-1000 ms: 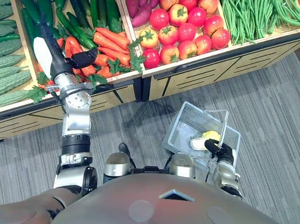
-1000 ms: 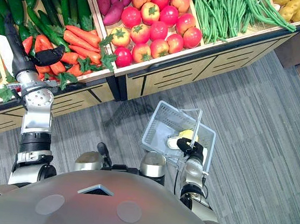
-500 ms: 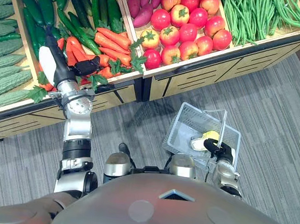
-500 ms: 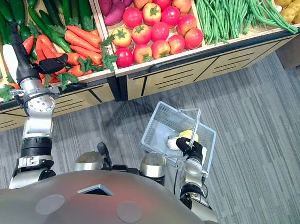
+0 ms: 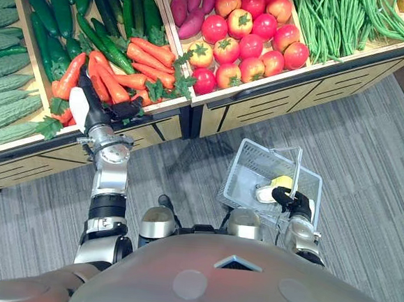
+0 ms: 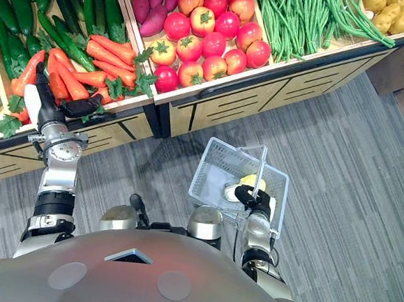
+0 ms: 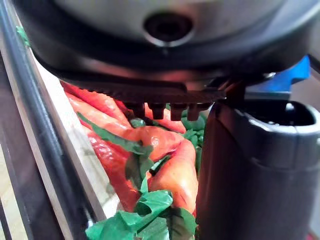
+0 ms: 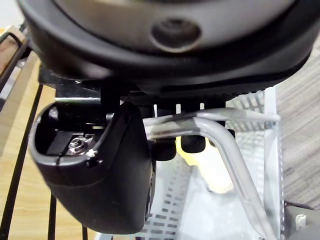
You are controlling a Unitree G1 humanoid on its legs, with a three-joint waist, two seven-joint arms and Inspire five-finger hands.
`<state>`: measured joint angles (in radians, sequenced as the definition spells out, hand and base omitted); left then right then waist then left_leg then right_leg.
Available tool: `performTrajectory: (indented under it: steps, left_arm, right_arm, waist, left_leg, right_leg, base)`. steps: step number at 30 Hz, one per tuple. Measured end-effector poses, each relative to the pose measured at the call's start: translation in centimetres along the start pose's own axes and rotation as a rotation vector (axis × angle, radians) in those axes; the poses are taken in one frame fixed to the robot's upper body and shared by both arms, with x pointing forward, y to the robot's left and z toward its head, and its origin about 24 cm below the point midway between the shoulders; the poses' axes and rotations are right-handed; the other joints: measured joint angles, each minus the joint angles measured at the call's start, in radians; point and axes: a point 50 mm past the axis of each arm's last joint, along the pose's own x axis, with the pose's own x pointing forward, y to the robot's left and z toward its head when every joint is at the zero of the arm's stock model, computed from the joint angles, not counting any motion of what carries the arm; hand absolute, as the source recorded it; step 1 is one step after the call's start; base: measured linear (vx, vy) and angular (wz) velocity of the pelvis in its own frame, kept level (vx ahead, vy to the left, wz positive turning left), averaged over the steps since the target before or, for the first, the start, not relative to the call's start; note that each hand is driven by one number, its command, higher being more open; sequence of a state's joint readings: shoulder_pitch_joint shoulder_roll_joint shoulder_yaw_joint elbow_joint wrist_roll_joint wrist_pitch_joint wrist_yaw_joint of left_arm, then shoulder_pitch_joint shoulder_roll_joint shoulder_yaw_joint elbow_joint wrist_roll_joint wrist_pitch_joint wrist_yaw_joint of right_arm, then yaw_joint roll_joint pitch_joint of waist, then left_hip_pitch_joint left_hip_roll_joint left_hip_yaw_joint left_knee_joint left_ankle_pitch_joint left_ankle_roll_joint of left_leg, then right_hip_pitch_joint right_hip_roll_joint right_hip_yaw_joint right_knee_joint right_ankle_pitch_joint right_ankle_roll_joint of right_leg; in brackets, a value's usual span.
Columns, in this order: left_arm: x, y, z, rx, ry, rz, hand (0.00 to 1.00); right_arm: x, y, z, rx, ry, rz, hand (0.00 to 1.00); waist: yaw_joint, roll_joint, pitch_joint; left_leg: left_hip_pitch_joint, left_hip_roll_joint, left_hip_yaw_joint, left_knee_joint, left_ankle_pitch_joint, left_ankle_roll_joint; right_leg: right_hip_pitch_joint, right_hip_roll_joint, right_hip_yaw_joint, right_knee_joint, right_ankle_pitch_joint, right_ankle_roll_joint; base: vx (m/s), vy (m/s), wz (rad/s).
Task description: Pick vegetable in the basket
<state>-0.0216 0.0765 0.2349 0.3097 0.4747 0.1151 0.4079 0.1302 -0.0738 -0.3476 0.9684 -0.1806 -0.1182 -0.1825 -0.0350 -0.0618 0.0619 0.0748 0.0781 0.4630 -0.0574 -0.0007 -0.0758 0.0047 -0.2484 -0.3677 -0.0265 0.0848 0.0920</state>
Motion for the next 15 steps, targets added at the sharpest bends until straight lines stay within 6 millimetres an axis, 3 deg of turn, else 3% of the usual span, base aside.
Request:
performTrajectory:
  steps: [5,6,15]
  left_arm:
    - [0.1,0.0,-0.9,0.009,0.041,0.019,1.00]
    - [0.1,0.0,-0.9,0.009,0.043,0.022,0.00]
    - [2.1,0.9,-0.4,0.020,0.064,0.093,0.00]
  right_arm:
    - [-0.1,0.2,-0.3,-0.010,0.005,0.009,0.00]
    - [-0.2,0.2,-0.3,-0.013,0.006,0.011,0.00]
    - [-0.2,0.7,0.0,-0.034,-0.011,0.031,0.00]
  waist:
    - [-0.003,-0.006,-0.008]
    - [-0.003,-0.006,-0.008]
    - [-0.010,-0.006,-0.008]
  left_leg:
    - [0.010,-0.003,0.009,-0.019,0.007,-0.003]
    - [0.012,-0.004,0.009,-0.022,0.007,-0.003]
    - [0.017,-0.006,0.012,-0.026,0.008,-0.004]
  right_leg:
    - [0.005,0.005,0.007,-0.020,0.006,0.009]
    - [0.011,0.006,0.006,-0.030,0.009,0.014]
    - [0.013,0.007,0.007,-0.031,0.009,0.014]
  base:
    - [-0.02,-0.045,-0.05]
    - [-0.02,-0.058,-0.02]
    - [-0.02,-0.040,-0.01]
